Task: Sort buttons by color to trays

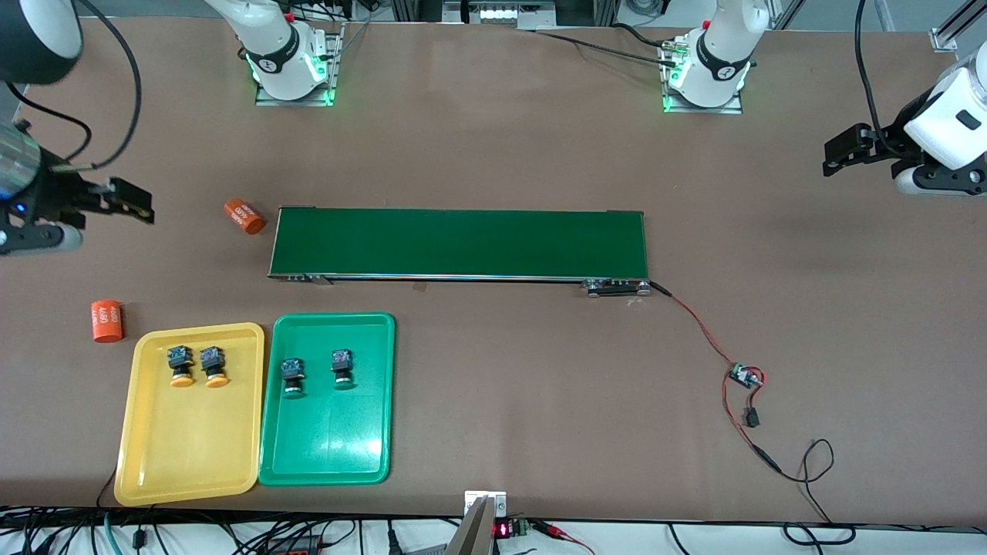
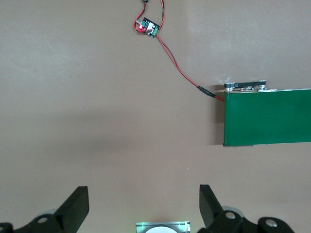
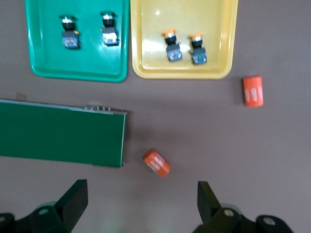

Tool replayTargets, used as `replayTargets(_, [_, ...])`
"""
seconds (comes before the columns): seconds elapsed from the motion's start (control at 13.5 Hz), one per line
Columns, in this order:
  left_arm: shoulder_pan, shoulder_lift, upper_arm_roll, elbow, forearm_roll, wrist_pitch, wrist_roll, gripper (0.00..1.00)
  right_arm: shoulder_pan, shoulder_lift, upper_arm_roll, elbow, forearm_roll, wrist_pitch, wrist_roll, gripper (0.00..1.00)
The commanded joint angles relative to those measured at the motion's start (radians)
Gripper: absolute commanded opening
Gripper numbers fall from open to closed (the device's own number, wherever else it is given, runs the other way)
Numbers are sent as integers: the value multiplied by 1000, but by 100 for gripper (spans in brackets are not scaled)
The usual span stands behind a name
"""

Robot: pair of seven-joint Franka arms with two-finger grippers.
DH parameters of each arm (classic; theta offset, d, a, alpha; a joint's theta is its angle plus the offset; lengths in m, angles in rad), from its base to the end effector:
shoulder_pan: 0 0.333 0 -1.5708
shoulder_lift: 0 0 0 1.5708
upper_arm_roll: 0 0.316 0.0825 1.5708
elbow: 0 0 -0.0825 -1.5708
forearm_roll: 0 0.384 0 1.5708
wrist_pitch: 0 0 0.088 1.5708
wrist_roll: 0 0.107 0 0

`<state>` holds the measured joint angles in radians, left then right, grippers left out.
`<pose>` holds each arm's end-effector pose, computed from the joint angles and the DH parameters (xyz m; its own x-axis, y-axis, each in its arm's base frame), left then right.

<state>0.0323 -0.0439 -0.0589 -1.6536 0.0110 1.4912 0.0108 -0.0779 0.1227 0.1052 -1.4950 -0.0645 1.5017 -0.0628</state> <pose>0.5301 -0.0135 0.6031 0.9923 -0.0360 -0.1184 -0.0377 -0.9992 -0.0123 0.5829 0.0049 0.5850 0.9893 0.0860 -0.1180 0.0917 -0.9948 0.0442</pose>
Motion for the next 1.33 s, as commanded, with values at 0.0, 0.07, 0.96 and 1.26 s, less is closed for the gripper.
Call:
replayTargets(0.0, [-5, 1, -1, 21, 23, -22, 5, 100, 53, -66, -44, -63, 32, -29, -5, 100])
replayTargets(0.07, [-5, 1, -1, 21, 23, -22, 5, 100, 61, -74, -44, -77, 32, -34, -3, 100])
replayTargets(0.96, [-5, 1, -1, 21, 23, -25, 5, 100, 59, -68, -59, -74, 22, -9, -8, 100])
replayTargets(1.26, [-5, 1, -1, 21, 23, -25, 5, 100, 61, -64, -59, -68, 6, 3, -11, 100])
